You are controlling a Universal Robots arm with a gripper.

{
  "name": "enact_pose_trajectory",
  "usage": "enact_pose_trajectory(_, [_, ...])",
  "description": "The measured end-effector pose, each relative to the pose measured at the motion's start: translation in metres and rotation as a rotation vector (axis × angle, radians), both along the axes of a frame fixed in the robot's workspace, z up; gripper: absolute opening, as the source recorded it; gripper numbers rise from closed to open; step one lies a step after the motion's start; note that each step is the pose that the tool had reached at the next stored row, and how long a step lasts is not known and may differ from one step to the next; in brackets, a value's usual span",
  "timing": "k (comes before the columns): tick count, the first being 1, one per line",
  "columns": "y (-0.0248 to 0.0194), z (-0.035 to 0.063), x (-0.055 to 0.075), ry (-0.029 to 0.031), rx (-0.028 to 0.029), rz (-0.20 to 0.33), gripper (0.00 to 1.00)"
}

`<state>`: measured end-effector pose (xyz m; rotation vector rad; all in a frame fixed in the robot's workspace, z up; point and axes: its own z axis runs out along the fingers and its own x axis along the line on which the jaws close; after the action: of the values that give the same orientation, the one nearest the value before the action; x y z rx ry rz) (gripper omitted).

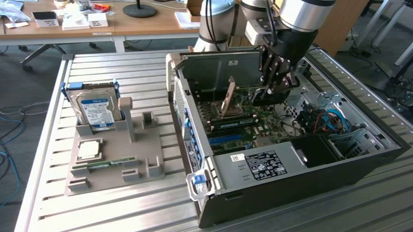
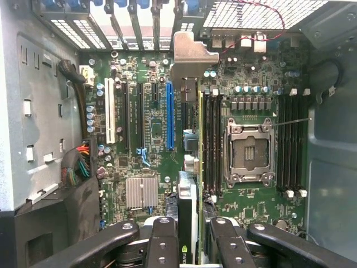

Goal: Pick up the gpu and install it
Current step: 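Insert the gpu into the slot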

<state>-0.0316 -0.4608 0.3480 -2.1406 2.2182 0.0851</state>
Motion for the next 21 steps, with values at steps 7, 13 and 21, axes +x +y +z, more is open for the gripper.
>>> enact_pose_trajectory(7, [0.0, -0.0002, -0.0027, -0.0001, 0.0001, 0.0, 0.27])
enact_pose_trajectory(13, [0.0, -0.0004, -0.0059, 0.0, 0.0, 0.0, 0.27])
enact_pose_trajectory(21, [0.0, -0.0037, -0.0059, 0.0, 0.0, 0.0, 0.27])
